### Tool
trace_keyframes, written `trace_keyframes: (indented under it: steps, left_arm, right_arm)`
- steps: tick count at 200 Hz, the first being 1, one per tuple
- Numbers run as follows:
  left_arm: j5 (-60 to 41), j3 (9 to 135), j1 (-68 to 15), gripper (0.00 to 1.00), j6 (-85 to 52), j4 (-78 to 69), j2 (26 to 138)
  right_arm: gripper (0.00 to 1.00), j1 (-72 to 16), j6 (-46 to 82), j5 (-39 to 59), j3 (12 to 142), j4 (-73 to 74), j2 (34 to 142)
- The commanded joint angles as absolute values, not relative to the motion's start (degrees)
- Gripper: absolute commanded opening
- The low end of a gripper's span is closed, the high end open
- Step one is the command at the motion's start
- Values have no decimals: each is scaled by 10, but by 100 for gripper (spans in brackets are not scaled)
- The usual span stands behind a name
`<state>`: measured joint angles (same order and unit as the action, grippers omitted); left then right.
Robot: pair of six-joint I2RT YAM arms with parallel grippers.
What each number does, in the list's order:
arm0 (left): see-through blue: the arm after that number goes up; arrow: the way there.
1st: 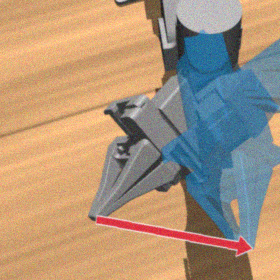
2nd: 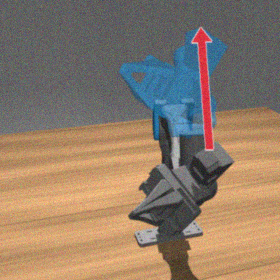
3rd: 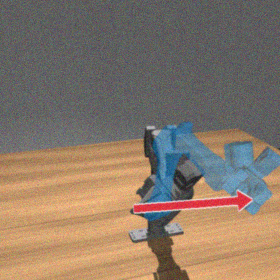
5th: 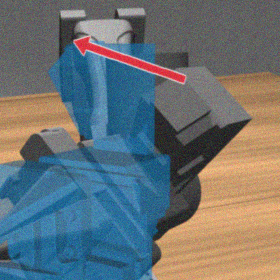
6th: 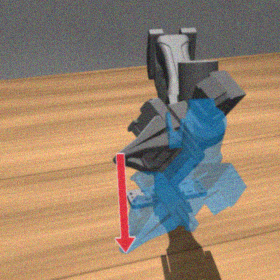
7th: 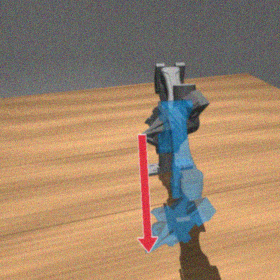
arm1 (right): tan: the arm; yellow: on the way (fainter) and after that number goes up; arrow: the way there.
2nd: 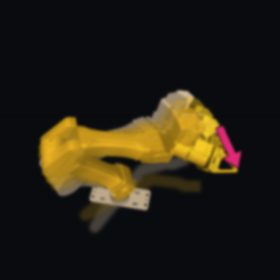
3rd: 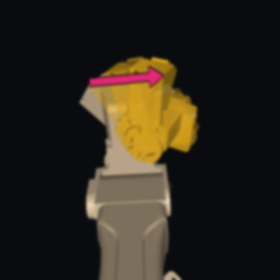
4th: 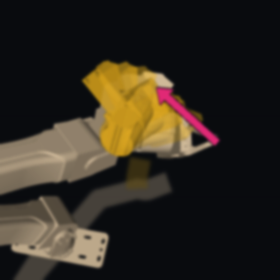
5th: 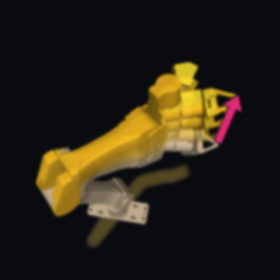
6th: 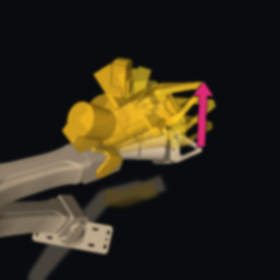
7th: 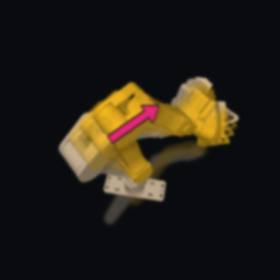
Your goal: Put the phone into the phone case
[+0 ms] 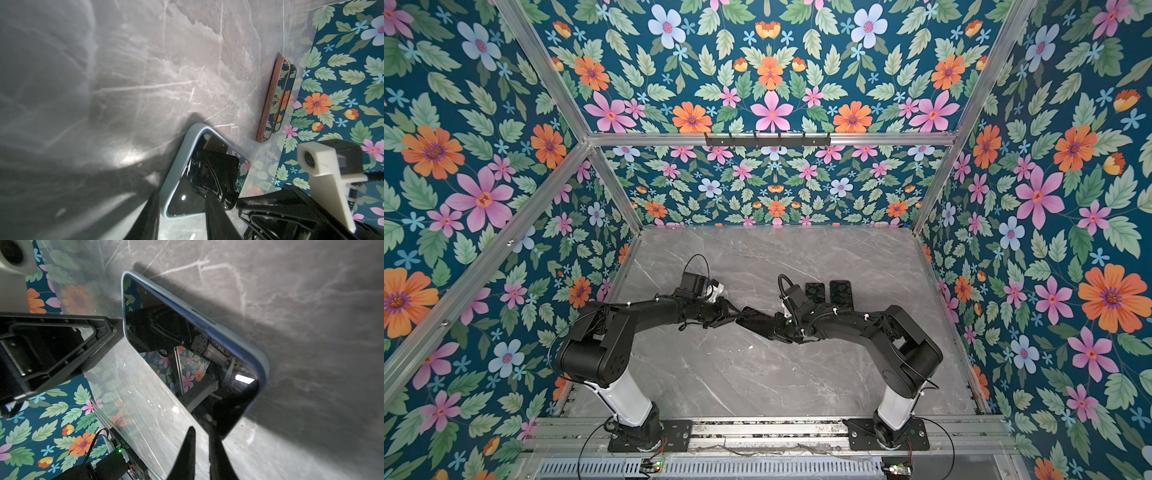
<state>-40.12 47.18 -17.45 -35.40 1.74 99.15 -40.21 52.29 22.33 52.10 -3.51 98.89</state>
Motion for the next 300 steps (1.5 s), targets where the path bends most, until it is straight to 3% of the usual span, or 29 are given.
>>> trace_keyframes:
  steps: [1, 42, 70, 99, 135, 161, 300]
  left_arm:
    - [-410, 472, -175, 38, -345, 19, 992]
    - [-389, 472, -169, 42, -329, 47, 972]
    - [-372, 449, -164, 54, -328, 59, 941]
    - [-380, 418, -177, 60, -355, 38, 907]
    - [-384, 393, -208, 62, -388, 3, 900]
    - [-389, 391, -218, 61, -399, -19, 915]
    - [-415, 439, -242, 54, -409, -82, 1009]
  right_arm:
    - [14, -405, 519, 226, 526, -37, 992]
    - [16, -407, 487, 202, 544, -78, 977]
    - [26, -393, 399, 165, 583, -132, 968]
    - [38, -375, 314, 161, 644, -167, 1009]
    - [54, -360, 263, 184, 688, -186, 1061]
    - [59, -358, 249, 194, 700, -191, 1084]
    - [47, -390, 312, 260, 642, -166, 1072]
